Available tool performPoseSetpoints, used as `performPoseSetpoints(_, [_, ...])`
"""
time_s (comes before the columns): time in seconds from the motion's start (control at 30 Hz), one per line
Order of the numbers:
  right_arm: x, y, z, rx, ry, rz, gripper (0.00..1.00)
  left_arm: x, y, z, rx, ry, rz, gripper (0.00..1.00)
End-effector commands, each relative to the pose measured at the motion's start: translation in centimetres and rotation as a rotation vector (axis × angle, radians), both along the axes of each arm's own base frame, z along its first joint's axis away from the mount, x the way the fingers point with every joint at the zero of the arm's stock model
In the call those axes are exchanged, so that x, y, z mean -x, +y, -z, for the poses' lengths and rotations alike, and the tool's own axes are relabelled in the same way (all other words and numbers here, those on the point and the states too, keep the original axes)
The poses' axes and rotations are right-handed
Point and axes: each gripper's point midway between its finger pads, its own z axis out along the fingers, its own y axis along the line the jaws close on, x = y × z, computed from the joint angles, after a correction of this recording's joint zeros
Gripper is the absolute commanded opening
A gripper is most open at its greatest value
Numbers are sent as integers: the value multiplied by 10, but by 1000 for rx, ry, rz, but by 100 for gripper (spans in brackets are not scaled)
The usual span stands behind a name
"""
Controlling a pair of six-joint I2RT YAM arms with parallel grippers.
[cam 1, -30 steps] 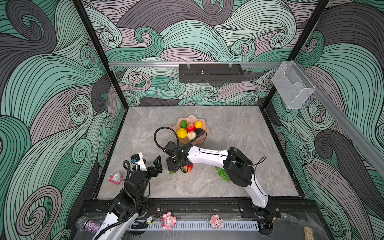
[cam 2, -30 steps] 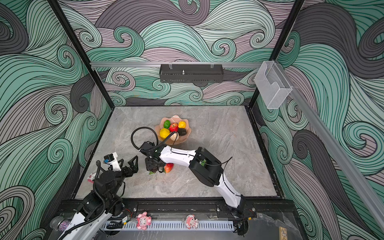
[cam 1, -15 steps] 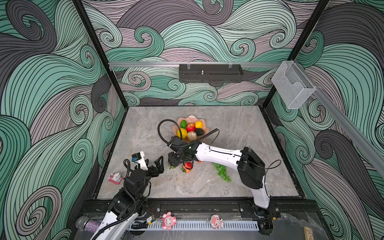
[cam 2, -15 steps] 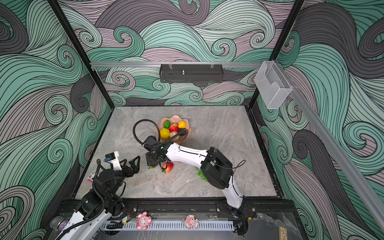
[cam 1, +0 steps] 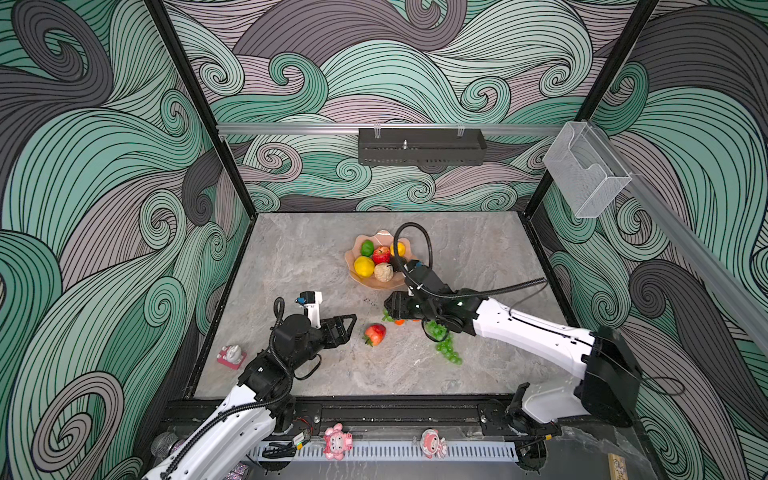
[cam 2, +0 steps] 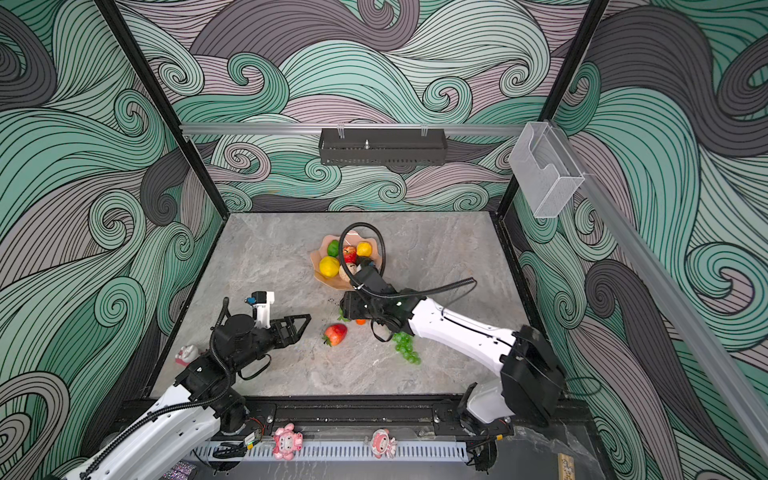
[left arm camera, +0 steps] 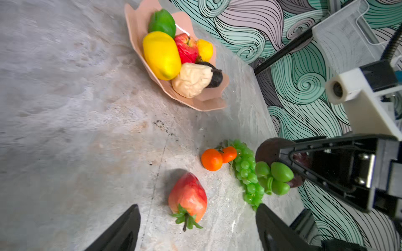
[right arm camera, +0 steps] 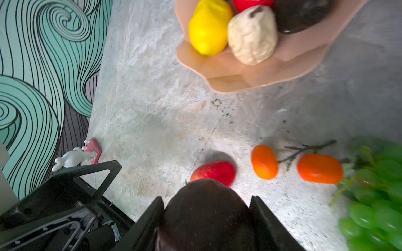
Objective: Place and organize the fake fruits in the fruit bowl
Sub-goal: 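Close the left gripper on the plum held by the right gripper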
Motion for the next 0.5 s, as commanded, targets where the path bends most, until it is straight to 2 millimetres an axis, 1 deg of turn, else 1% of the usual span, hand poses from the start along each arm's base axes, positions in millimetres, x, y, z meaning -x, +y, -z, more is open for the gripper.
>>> performPoseSetpoints(0.0, [-12,-13,-21,-103,-44,91,61,-2,-35,-53,124,-111,117,83])
performPoseSetpoints(0.1, [-6,-17,-24,-205,-15,114,61,3,-61,-67,137,-157,191,82])
performPoseSetpoints(0.2, [-1,-17,-24,-359,28,148,60,8,-82,-74,125,-191,260,78])
performPoseSetpoints(0.27, [0,-21,-22,-406,50,184,60,8,-90,-76,119,-197,285,73])
performPoseSetpoints(0.37, [1,-27,-21,-427,57,208,61,9,-99,-82,113,-211,319,64])
performPoseSetpoints(0.47, [2,-28,-19,-460,74,222,61,11,-107,-81,93,-218,347,59])
